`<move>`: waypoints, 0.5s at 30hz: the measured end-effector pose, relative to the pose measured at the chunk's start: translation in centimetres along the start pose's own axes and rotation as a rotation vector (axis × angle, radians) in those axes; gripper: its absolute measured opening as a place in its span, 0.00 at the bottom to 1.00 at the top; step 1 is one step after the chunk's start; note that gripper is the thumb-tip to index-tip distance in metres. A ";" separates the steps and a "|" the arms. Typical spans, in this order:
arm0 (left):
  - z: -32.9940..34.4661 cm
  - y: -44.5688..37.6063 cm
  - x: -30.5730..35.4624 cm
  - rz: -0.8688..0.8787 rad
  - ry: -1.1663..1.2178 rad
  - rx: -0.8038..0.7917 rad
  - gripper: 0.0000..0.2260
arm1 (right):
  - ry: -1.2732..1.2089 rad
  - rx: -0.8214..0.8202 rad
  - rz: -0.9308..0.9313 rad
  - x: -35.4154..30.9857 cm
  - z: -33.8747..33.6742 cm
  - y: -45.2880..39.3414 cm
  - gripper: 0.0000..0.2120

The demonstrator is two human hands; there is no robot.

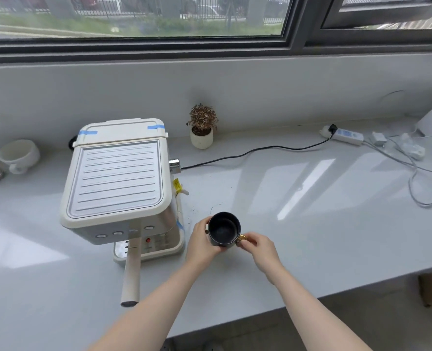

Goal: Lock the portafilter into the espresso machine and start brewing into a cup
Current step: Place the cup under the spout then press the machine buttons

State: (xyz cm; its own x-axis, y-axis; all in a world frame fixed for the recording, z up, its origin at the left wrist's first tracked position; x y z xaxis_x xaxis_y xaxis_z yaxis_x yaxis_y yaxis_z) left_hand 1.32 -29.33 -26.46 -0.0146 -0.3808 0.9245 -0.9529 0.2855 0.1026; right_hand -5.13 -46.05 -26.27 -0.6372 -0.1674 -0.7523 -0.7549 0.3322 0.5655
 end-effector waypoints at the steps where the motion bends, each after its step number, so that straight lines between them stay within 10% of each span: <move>1: -0.4 0.4 -0.2 -0.004 0.001 0.027 0.35 | -0.003 -0.016 -0.008 -0.4 0.3 0.2 0.07; 15: -7.0 6.8 -2.7 -0.001 0.111 0.233 0.38 | 0.094 -0.187 -0.062 -3.3 7.1 3.2 0.08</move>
State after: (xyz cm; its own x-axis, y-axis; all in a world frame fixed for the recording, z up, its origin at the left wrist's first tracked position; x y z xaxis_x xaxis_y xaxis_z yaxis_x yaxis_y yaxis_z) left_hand -3.03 -20.25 -25.67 0.0080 -0.2783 0.9605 -0.9971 0.0699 0.0285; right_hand -4.33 -37.88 -24.35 -0.5935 -0.2709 -0.7579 -0.8033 0.1423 0.5783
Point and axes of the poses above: each hand's wrist, its own y-axis away from the middle knuckle, its own z-axis out of the palm, x = y × z, the point moved 6 cm from there along -y, towards the middle knuckle, and after that the axes turned 8 degrees about z, right-handed, at the moved point
